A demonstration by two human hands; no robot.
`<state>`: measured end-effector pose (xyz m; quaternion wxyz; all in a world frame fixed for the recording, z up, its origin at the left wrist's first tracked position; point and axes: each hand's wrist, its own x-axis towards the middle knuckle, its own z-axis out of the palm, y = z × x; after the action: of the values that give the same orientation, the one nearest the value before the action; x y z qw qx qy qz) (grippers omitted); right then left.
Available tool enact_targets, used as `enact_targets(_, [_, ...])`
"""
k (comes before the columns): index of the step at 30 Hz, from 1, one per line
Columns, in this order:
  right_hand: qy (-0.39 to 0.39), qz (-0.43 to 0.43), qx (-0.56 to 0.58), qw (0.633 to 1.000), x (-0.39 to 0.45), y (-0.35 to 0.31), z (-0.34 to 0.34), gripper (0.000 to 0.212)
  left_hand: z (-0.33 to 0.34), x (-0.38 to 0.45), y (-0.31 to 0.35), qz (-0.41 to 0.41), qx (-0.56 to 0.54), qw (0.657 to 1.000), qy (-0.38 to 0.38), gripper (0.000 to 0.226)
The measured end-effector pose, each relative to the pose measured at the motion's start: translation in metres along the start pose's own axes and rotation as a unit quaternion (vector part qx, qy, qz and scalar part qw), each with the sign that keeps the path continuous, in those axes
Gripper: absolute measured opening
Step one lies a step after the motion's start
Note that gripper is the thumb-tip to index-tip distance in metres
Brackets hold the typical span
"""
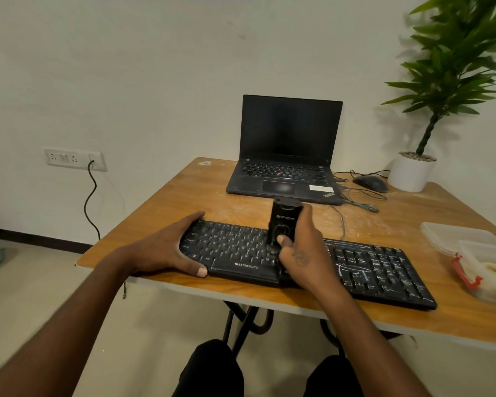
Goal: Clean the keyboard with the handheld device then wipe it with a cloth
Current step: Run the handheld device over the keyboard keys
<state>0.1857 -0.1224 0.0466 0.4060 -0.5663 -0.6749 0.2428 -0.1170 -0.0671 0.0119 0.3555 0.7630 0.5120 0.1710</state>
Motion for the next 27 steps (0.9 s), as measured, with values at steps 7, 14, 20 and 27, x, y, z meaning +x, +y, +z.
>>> enact_targets(7, [-0.031, -0.026, 0.018, 0.999, 0.014, -0.009, 0.021, 0.053, 0.0, 0.0, 0.004, -0.002, 0.004, 1.0, 0.0, 0.126])
enact_targets(14, [0.006, -0.001, 0.018, 1.0, 0.018, 0.013, -0.013, 0.04, -0.001, 0.0, 0.0, 0.007, 0.0, 1.0, 0.001, 0.127])
enact_targets(20, [-0.052, -0.077, 0.018, 0.995, 0.037, 0.005, 0.003, 0.047, 0.0, 0.0, 0.0, 0.003, 0.002, 1.0, 0.002, 0.127])
enact_targets(27, [-0.056, -0.054, 0.045, 0.996, 0.044, 0.022, -0.027, 0.055, -0.001, 0.0, 0.001, 0.005, 0.006, 1.0, 0.002, 0.127])
